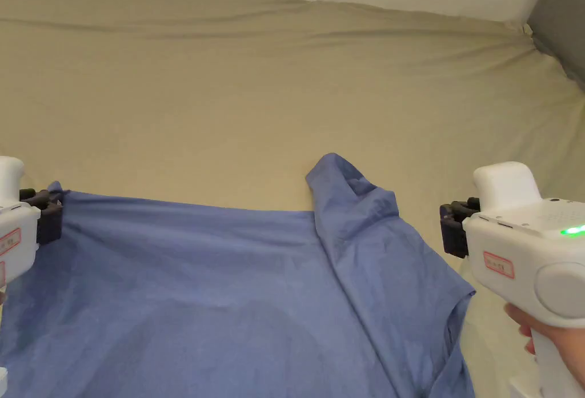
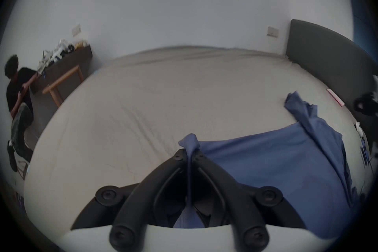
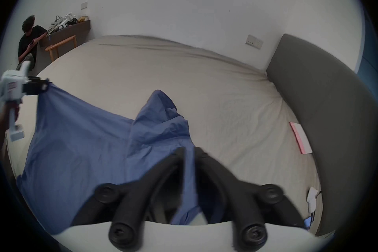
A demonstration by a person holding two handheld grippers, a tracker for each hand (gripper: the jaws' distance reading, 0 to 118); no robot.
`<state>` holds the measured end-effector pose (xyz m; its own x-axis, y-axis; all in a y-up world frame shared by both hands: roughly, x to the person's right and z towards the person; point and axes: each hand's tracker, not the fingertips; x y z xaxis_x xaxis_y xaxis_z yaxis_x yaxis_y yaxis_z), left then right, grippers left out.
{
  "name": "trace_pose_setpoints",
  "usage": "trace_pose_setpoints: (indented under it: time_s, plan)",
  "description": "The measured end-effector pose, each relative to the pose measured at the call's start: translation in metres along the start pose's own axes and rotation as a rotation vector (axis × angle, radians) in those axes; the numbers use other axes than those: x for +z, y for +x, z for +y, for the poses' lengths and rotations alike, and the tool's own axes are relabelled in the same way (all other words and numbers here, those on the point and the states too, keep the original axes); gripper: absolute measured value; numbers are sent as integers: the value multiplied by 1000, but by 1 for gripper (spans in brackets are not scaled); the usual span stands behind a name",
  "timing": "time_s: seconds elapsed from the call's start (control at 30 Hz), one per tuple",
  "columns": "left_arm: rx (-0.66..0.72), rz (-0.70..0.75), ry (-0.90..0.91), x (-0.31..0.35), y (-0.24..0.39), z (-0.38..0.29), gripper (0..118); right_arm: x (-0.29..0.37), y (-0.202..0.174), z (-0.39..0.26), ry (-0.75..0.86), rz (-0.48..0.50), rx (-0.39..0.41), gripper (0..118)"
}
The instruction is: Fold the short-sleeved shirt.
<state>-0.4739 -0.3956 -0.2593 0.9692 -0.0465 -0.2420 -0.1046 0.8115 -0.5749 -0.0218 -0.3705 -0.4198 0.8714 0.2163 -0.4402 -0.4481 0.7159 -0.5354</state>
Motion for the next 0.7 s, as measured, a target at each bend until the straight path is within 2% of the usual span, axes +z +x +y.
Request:
trace_pose_setpoints:
  time_s: [0.03,0.07,0.1,0.13,0.17,0.23,0.33,0.43,0.5,0.53,0.57,0.6,0.63,0.67,0.7]
  plan:
    - [-19,-6,20,13,4,0,1,-20,5,6,-48,14,-3,55]
    - [-34,-1,35,24,6,-1,1,-42,9,11,-100,17,17,85]
    - [-51,26,53,35,8,-2,1,-66,13,14,-129,55,24,106]
    - [-65,35,52,44,10,-4,1,-90,17,16,-172,71,45,114]
    - [-76,28,42,50,11,-6,1,-111,19,18,-229,91,65,114]
    - [-97,39,41,60,13,-11,1,-154,22,18,-344,43,58,114]
    - [-106,40,34,67,15,-18,1,-189,24,15,-375,40,-23,114]
    - [-107,52,15,66,16,-24,1,-204,16,15,-378,39,-15,113]
    - [-95,48,9,65,17,-27,1,-200,6,14,-394,80,-6,105]
    - [-92,47,6,64,18,-29,1,-198,2,15,-384,94,0,90]
    - [-89,49,6,64,19,-31,1,-195,-1,15,-366,95,10,90]
    - [-81,51,2,63,20,-32,1,-191,-4,15,-353,128,6,85]
    - [-70,49,-4,63,19,-32,1,-187,-6,15,-347,203,-37,69]
    - [-61,51,-9,63,20,-32,1,-183,-9,17,-337,254,-70,41]
    - [-55,52,-10,64,19,-34,1,-178,-15,19,-320,159,-2,20]
